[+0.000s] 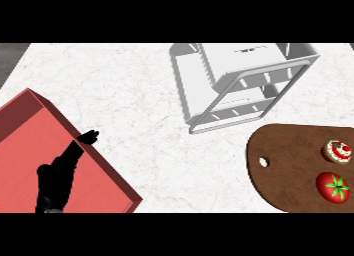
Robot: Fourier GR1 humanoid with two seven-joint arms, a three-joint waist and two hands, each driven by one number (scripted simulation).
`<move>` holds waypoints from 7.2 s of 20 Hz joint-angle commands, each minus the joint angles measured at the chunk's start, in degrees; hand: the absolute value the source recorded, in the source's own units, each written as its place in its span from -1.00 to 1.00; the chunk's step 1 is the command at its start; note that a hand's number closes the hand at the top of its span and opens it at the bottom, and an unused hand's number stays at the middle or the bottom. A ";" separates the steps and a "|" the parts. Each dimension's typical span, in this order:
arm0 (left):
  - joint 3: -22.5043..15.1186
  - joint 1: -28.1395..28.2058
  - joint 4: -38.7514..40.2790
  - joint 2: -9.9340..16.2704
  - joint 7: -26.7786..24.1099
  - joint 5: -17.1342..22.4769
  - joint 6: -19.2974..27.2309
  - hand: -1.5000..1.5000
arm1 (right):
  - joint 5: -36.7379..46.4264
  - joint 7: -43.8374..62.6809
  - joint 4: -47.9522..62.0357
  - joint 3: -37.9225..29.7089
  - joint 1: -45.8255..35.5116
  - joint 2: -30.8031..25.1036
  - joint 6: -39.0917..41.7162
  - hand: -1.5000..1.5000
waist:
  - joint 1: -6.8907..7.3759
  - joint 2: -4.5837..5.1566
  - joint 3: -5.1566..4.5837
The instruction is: Pick the cupcake from the cutting board and place it in the tiered basket
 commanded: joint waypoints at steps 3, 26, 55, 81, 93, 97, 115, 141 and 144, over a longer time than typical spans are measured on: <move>-1.33 -3.05 3.86 -3.32 1.04 -0.01 0.39 0.00 | 7.24 16.60 2.84 8.45 -8.34 1.23 5.06 -1.00 | 0.27 0.71 -0.99; -3.75 0.72 2.50 -2.57 -1.20 1.29 2.45 0.00 | 3.95 17.13 28.19 10.84 -27.10 12.51 21.33 -1.00 | -0.48 0.27 -1.04; -3.77 -0.82 5.93 -2.13 -2.89 3.85 3.94 0.00 | 6.76 8.97 41.40 4.47 -28.85 23.14 22.94 -1.00 | -2.78 0.00 -0.82; -4.69 5.30 -2.65 0.13 0.40 2.14 5.16 0.00 | 42.18 17.11 31.58 28.12 -31.39 46.78 11.50 1.00 | -2.57 -0.99 -1.09; -3.57 6.84 -3.38 1.68 0.92 2.51 5.19 0.00 | 64.25 17.11 16.18 27.45 -44.10 46.90 15.79 1.00 | -3.84 -2.02 -1.49; -4.28 7.12 -3.59 1.37 0.40 1.90 5.31 0.00 | 68.16 17.12 14.46 27.35 -47.91 46.91 23.03 1.00 | -3.13 -1.82 -1.37; -4.88 2.11 -1.71 0.90 2.05 3.02 3.13 0.00 | 71.11 17.11 23.70 10.02 -69.84 46.92 34.46 1.00 | 0.33 -0.03 -1.00; -6.78 -0.55 -0.84 -0.13 1.04 1.91 4.69 0.00 | 59.31 14.00 46.34 -5.32 -73.63 46.92 5.05 -1.00 | 0.78 0.92 -0.67; -5.34 0.17 -0.56 0.65 0.29 3.60 3.74 0.00 | 57.50 12.45 45.33 -6.46 -73.26 46.92 -0.22 -1.00 | 1.33 0.93 -0.73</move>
